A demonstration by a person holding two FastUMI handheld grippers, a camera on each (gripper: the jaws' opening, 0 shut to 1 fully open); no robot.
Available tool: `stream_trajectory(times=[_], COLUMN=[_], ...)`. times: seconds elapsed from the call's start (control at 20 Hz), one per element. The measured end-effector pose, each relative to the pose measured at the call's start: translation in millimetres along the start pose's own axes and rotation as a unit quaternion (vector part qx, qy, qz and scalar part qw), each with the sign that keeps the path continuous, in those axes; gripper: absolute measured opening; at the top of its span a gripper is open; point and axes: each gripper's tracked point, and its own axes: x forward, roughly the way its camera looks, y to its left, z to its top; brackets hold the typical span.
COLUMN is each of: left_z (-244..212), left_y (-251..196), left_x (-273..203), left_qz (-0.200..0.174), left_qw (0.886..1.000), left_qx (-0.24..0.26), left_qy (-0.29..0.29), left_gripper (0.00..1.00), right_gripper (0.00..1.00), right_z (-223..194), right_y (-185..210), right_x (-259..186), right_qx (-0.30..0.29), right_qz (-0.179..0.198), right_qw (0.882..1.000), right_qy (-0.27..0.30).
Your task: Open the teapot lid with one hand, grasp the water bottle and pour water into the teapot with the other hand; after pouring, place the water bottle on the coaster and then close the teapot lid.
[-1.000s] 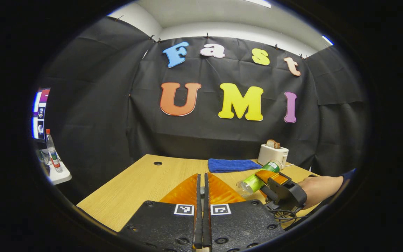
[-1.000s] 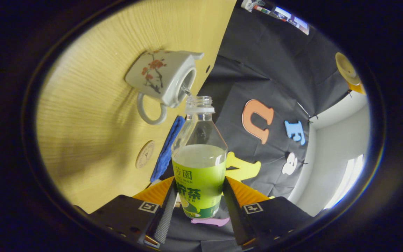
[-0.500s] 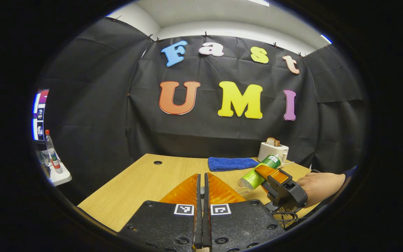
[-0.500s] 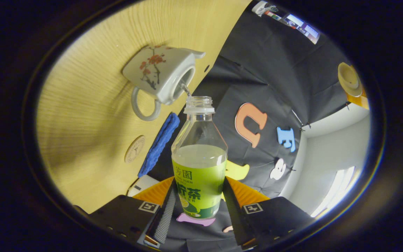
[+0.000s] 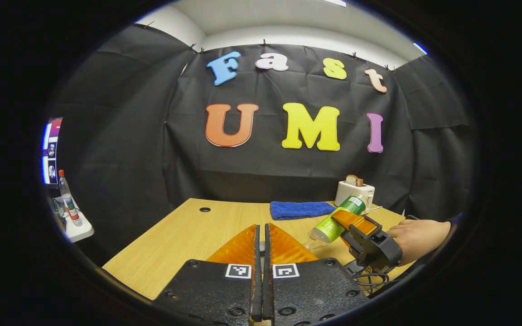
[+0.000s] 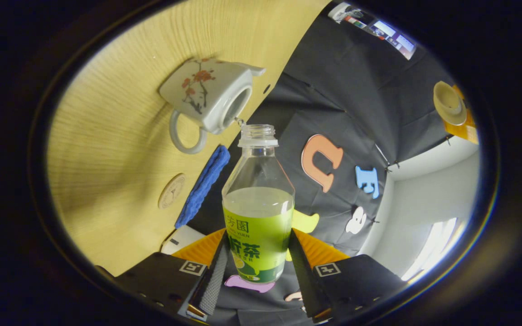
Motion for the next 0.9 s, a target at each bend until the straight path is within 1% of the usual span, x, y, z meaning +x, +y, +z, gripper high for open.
stream_trajectory(times=[0.2, 0.25, 0.3, 0.5, 0.55, 0.6, 0.7, 0.8, 0.9], left_z=[0.1, 0.4, 0.5, 0.8, 0.8, 0.4, 3.0, 5.3, 8.0], left_y=[-0.3, -0.7, -0.8, -0.8, -0.5, -0.3, -0.6, -2.5, -0.2], left_x=[-0.9, -1.6, 0.0, 0.4, 0.5, 0.0, 1.0, -0.8, -1.2], left_qz=[-0.001, -0.001, -0.001, 0.000, 0.001, 0.001, 0.001, -0.004, 0.001], left_qw=[1.000, 1.000, 1.000, 1.000, 1.000, 1.000, 1.000, 1.000, 1.000], left_qx=[0.002, 0.003, 0.003, 0.001, 0.001, 0.002, 0.003, 0.004, 0.001], left_qy=[0.000, -0.001, -0.001, -0.002, -0.002, -0.002, -0.006, -0.013, -0.017], left_gripper=[0.03, 0.02, 0.03, 0.03, 0.03, 0.03, 0.03, 0.03, 0.03], right_gripper=[0.72, 0.72, 0.72, 0.73, 0.72, 0.73, 0.73, 0.71, 0.72], right_z=[1.2, 1.5, 1.6, 1.5, 1.1, 1.2, 2.4, 1.9, 1.6], right_y=[-3.1, -3.5, -3.5, -3.6, -3.9, -5.2, -6.0, -7.2, -9.1], right_x=[-1.9, -2.4, -2.4, -3.5, -3.7, -4.7, -6.3, -9.0, -10.9], right_qx=[-0.002, -0.002, -0.002, -0.002, 0.002, 0.010, 0.044, 0.079, 0.114], right_qz=[-0.004, -0.005, -0.005, -0.006, -0.007, -0.009, -0.009, -0.006, -0.007], right_qw=[1.000, 1.000, 1.000, 1.000, 1.000, 1.000, 0.999, 0.997, 0.993], right_qy=[-0.002, -0.003, -0.003, -0.006, -0.007, -0.008, -0.012, -0.012, -0.015])
